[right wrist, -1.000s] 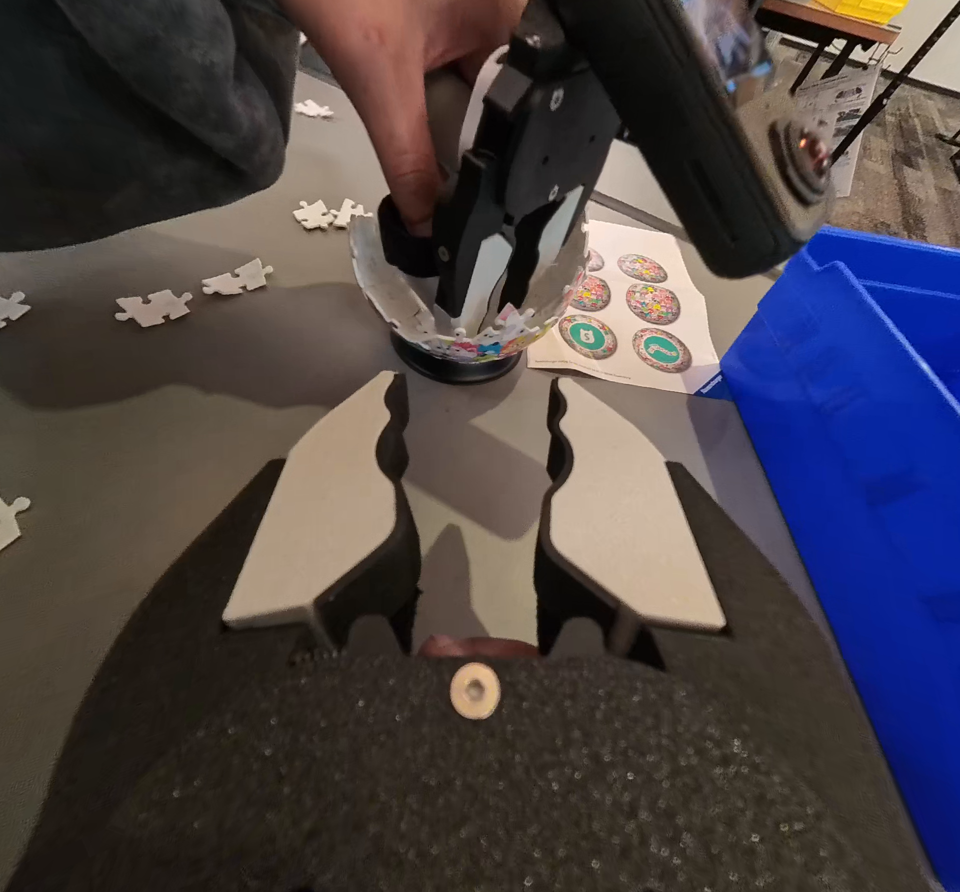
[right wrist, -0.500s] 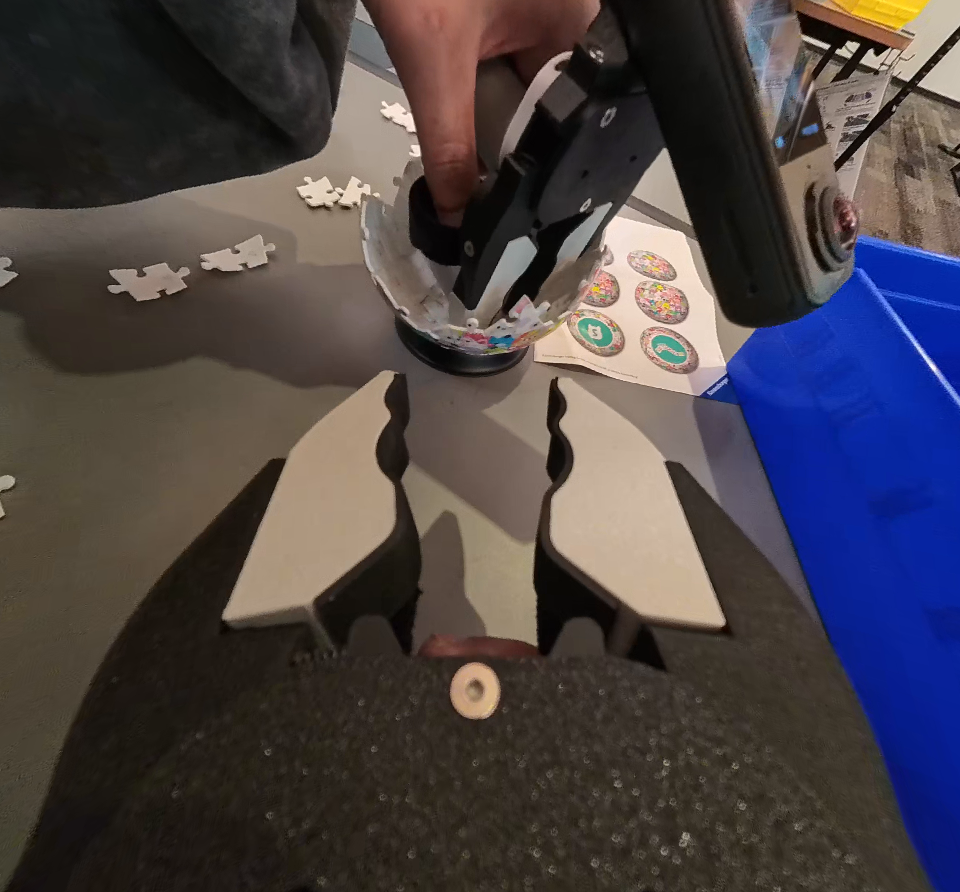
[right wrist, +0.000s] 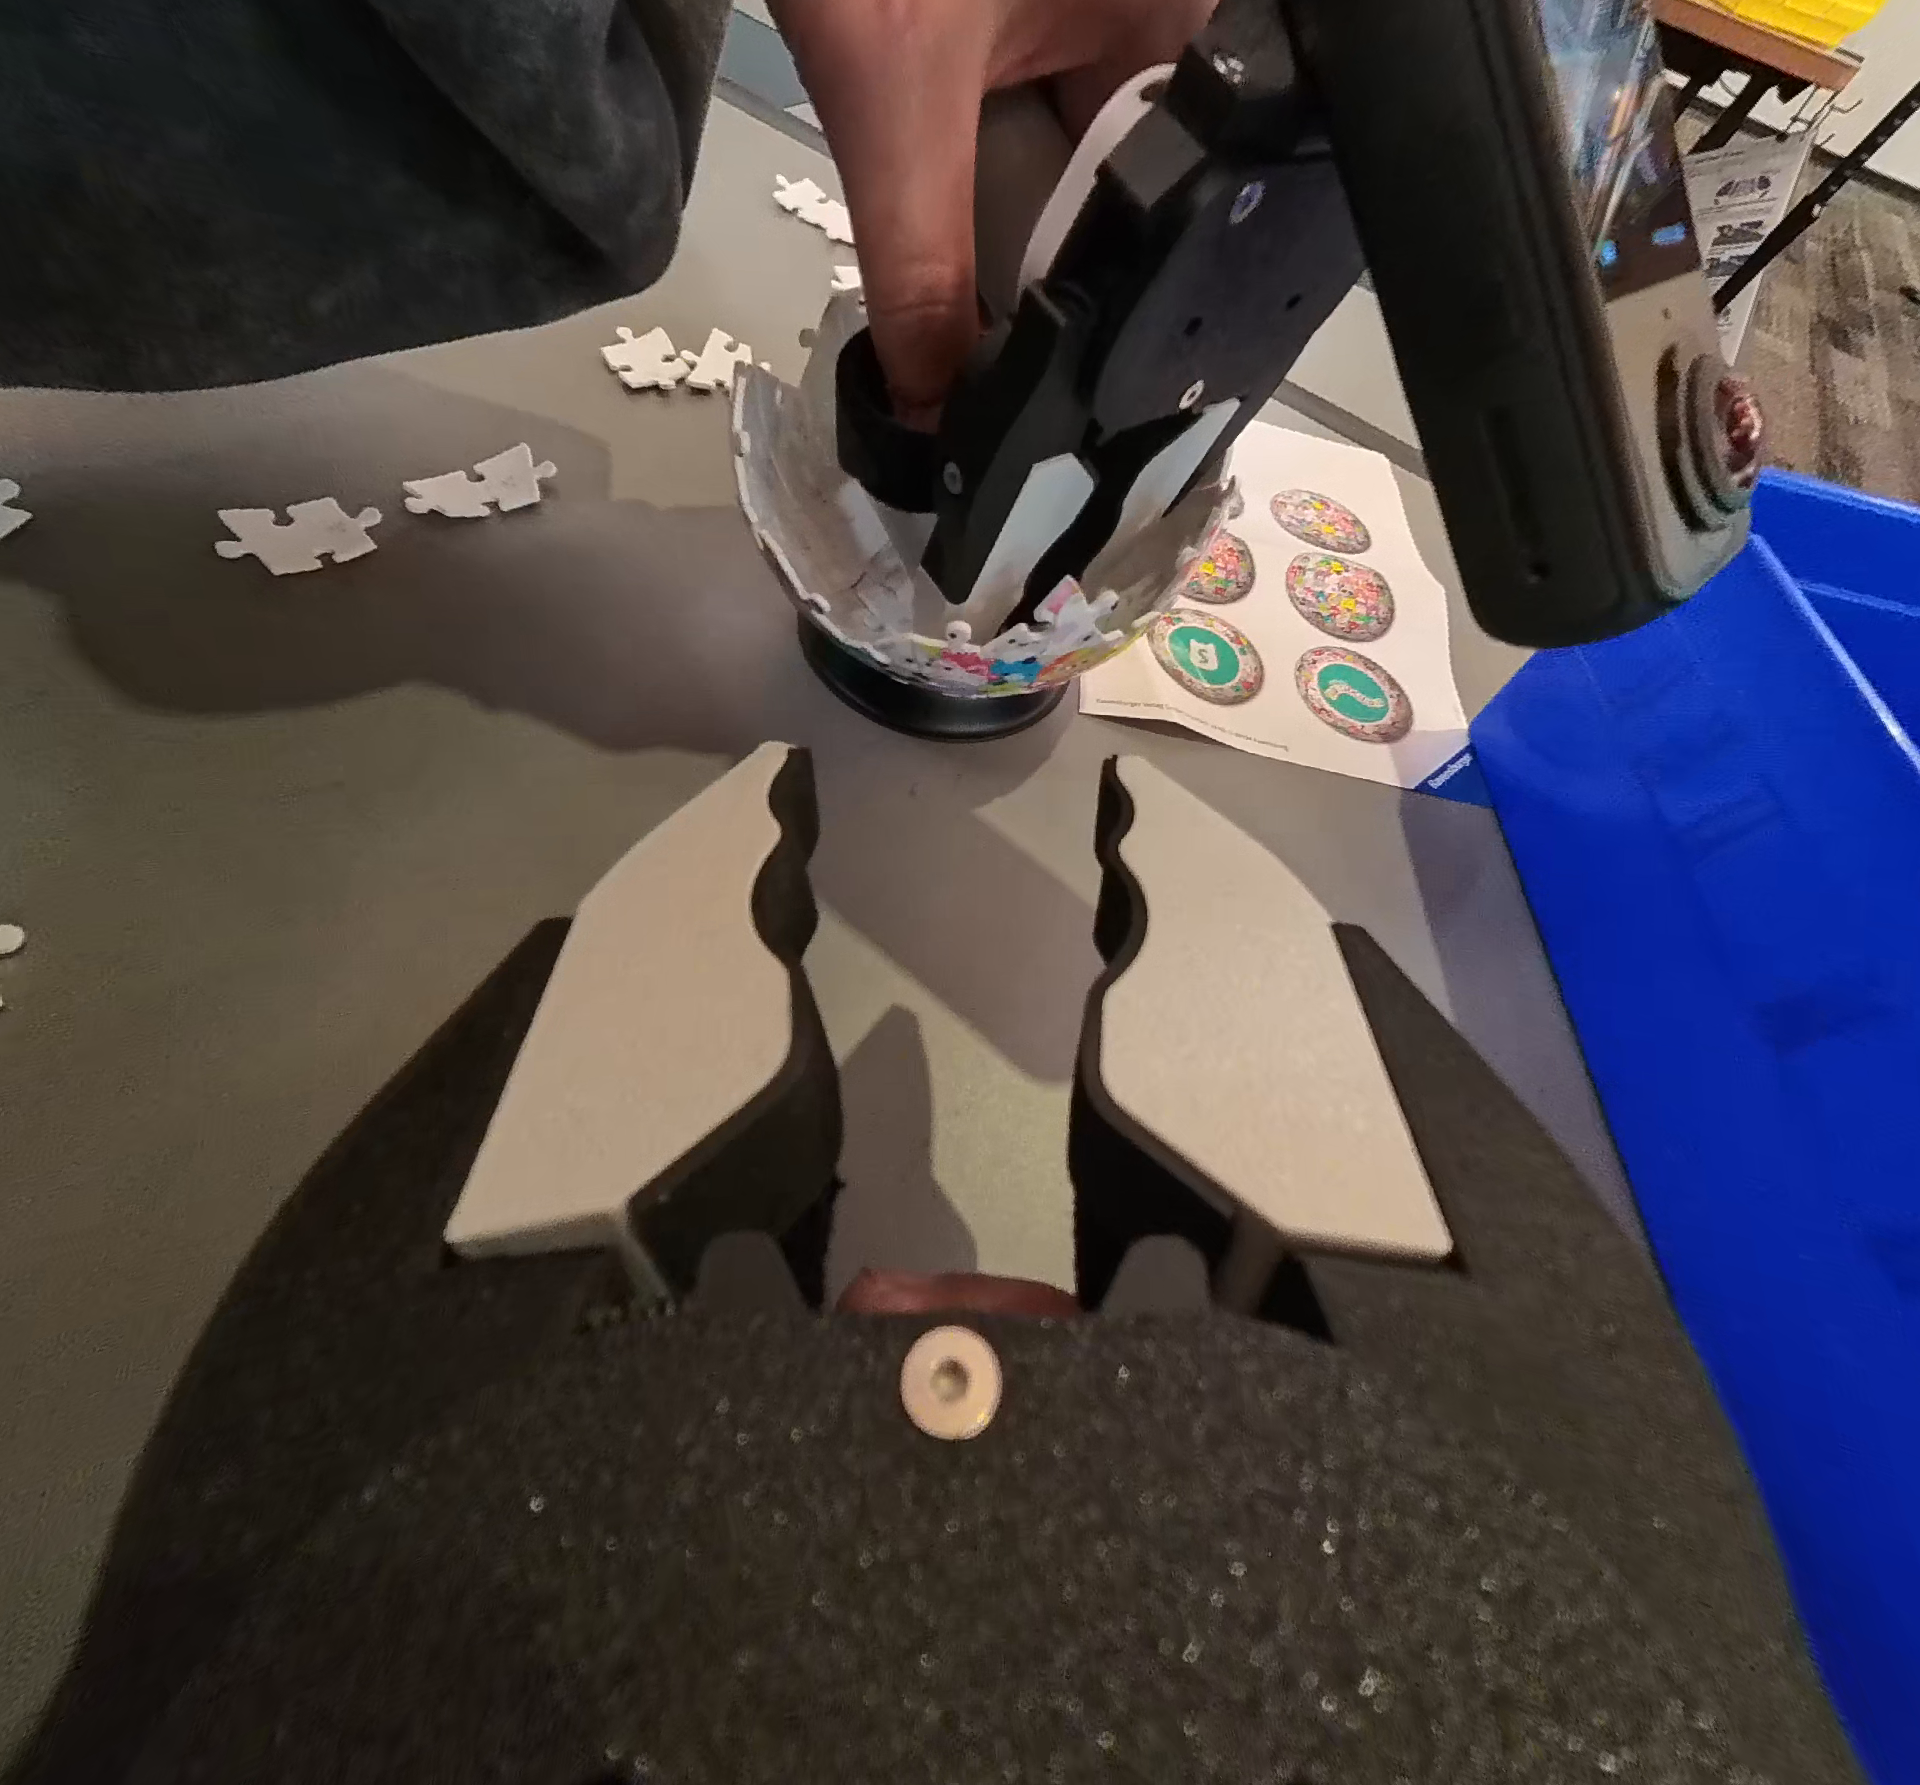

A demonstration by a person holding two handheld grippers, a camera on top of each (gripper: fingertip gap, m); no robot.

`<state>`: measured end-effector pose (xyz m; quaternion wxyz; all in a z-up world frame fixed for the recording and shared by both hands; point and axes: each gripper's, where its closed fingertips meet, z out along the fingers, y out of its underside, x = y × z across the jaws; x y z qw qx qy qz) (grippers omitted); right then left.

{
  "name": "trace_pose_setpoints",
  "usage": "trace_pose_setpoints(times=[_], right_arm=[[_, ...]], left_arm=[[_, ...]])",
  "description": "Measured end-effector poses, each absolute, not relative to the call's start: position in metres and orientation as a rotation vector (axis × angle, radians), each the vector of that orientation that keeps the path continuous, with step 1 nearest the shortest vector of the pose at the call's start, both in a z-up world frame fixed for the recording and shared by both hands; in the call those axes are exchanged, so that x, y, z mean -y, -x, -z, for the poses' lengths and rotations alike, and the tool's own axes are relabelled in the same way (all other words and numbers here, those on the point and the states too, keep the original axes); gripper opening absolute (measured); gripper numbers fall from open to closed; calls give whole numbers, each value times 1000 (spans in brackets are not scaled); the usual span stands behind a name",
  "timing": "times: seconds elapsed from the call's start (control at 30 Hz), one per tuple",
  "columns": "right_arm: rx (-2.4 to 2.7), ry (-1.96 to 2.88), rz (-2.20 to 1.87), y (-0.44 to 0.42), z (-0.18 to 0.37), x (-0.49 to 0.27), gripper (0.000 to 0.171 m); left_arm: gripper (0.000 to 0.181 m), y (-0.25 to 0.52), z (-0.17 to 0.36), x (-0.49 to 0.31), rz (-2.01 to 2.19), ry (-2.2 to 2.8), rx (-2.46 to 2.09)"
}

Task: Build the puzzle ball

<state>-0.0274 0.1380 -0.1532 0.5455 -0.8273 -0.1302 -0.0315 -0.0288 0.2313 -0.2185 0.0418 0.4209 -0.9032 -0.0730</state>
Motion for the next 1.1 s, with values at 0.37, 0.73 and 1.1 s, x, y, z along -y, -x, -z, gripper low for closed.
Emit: trace_pose_setpoints(times=[0.37,0.73,1.1], right_arm=[[327,1972,80,29,156,-138,52],[344,1979,84,31,157,-138,52],[349,1982,87,31,158,-138,52]], left_arm=[[40,28,217,-235,229,-1317,2790],[26,28,220,-234,282,-1245,2778],[18,30,219,-229,238,-1231,2817]])
